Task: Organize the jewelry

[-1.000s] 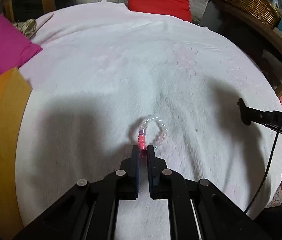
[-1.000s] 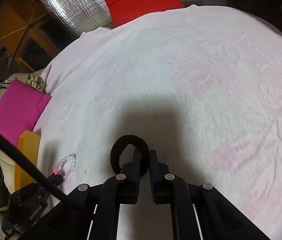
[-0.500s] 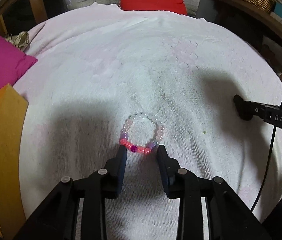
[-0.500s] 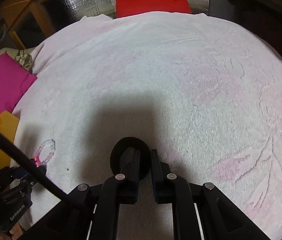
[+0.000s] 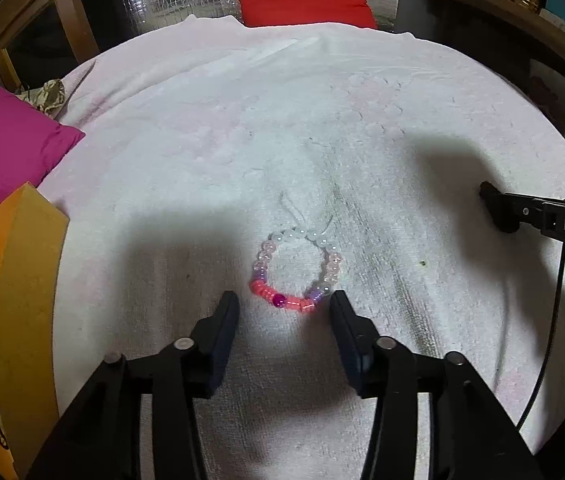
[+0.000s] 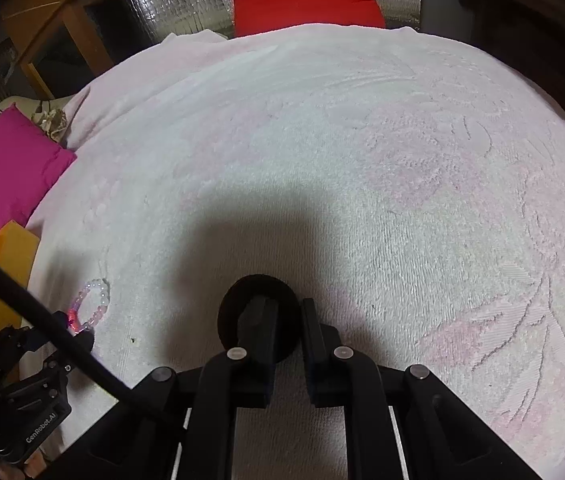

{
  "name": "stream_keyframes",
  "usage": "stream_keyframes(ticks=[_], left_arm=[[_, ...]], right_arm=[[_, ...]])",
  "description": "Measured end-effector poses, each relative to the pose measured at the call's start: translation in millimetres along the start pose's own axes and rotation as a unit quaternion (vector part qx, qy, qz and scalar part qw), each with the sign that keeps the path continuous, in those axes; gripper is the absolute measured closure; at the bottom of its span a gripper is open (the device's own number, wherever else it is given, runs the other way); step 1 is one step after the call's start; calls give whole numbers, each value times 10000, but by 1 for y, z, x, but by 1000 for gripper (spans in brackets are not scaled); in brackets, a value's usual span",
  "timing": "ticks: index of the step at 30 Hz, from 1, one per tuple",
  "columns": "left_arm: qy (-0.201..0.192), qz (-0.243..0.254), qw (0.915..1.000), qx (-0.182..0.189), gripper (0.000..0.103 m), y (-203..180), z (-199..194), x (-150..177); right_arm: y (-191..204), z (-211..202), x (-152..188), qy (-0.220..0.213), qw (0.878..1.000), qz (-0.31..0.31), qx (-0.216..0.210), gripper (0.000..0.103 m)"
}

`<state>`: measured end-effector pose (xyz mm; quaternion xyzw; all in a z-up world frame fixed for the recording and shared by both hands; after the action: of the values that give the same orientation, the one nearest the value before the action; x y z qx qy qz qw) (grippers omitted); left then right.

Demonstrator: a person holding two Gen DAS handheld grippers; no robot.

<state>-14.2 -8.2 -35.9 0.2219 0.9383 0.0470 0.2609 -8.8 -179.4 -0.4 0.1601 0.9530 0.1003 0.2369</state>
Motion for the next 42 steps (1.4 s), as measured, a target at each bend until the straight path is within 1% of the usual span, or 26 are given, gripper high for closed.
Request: stream_keyframes(ticks=[2, 4, 10, 15, 16, 17, 18, 19, 20, 21, 23, 24, 25, 27, 35, 42], left_arm=[[8, -4, 10000, -76, 46, 2, 0, 1], [26, -50, 9999, -130, 37, 6, 1, 2], [28, -113, 9999, -111, 35, 8, 2, 3], [-3, -106, 9999, -87, 36, 6, 3, 2], [-34, -100, 9999, -26, 45, 5, 3, 2], [-88, -84, 9999, 111, 52, 2, 2, 1], [-135, -62, 9996, 233, 70, -1, 1, 0], [-188, -13, 9993, 337, 81, -6, 0, -2], [-231, 71, 9991, 349, 84, -9, -1, -3], [-255, 142, 9989, 355, 84, -11, -1, -4], [-289, 61, 9984, 474, 87, -9, -2, -4], [-308, -26, 9980, 556, 94, -6, -2, -4], [-335, -133, 9970, 678, 96, -3, -3, -3], [-403, -324, 9954, 806, 96, 3, -6, -4], [-737, -507, 9924, 851, 96, 19, -28, -5], [-898, -502, 9914, 805, 96, 22, -41, -6]], right_arm=[[0, 0, 2, -76, 10000, 29, -21, 88], [0, -1, 2, -111, 9999, 34, -38, 88], [-6, -1, 0, -105, 9997, 183, -101, 87], [-5, -3, -2, -147, 9998, 123, 11, 88], [-4, -2, -2, -164, 9998, 111, 37, 88], [-3, -2, -2, -184, 9998, 99, 61, 88], [-2, -3, -1, -202, 9997, 73, 99, 88], [0, -3, -1, -223, 9996, 21, 145, 88], [2, -3, -1, -255, 9995, -21, 182, 88], [2, -1, -1, -275, 9994, -45, 198, 90], [4, -1, -1, -304, 9993, -68, 218, 91], [3, -2, -2, -314, 9993, -55, 190, 91], [3, -3, -3, -319, 9994, -22, 117, 91], [2, -4, -5, -315, 9995, 36, 7, 91], [-3, -13, -11, -431, 9987, 157, -214, 91], [11, -29, -9, -617, 9971, 7, -440, 92]])
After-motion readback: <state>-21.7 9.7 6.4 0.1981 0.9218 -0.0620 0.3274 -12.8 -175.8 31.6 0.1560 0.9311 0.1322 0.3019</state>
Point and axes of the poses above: each gripper's, at about its wrist camera, not at the fingertips, and z roughly the way its jaws point, y to its left, x to its underside, the point moved 7 cm from there along z, roughly the way its jaws point, and after that the axes turned 15 degrees about z, right-handed, at the moved point
